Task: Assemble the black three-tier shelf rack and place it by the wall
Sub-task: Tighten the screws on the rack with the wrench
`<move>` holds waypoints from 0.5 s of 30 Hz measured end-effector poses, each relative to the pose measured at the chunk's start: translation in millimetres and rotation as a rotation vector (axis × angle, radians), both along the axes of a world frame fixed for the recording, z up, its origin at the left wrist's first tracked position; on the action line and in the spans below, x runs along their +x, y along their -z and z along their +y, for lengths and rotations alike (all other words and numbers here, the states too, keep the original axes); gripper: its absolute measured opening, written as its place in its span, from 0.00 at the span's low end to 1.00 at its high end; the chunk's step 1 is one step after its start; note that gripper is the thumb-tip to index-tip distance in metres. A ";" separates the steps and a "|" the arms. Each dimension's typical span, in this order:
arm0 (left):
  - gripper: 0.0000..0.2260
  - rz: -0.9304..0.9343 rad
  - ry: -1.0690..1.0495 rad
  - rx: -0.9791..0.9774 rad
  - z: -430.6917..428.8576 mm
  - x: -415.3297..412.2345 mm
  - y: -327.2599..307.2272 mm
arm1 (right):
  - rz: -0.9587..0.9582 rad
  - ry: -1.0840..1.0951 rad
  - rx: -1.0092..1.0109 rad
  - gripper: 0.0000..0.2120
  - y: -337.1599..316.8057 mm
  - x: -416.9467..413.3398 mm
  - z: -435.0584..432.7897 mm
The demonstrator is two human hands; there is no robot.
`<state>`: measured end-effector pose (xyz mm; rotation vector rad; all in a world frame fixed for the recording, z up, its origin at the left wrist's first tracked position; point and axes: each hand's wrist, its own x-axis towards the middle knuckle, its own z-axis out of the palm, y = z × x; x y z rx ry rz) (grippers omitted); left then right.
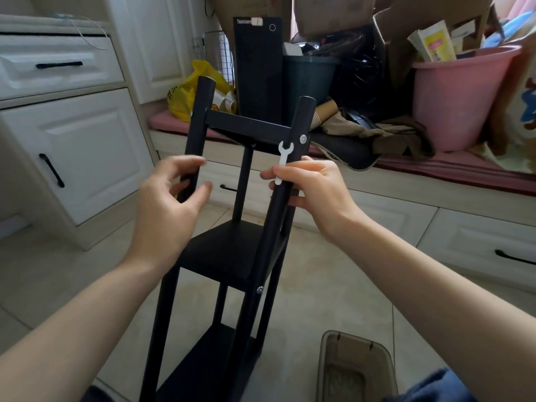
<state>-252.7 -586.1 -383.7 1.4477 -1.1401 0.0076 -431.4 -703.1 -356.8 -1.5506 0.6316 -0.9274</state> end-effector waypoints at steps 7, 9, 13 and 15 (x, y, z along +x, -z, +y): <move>0.06 0.082 0.230 0.192 -8.8 -26.6 10.2 | 0.038 -0.012 -0.057 0.06 1.0 14.6 10.5; 0.06 0.122 0.212 0.177 -11.3 -27.9 11.6 | 0.044 0.008 -0.063 0.06 1.5 19.5 11.5; 0.08 0.209 0.198 0.167 -15.9 -27.3 11.5 | 0.033 0.013 -0.047 0.07 2.1 27.3 12.5; 0.11 0.238 0.217 0.217 -17.5 -28.1 11.8 | 0.023 0.011 -0.039 0.08 2.4 30.8 13.0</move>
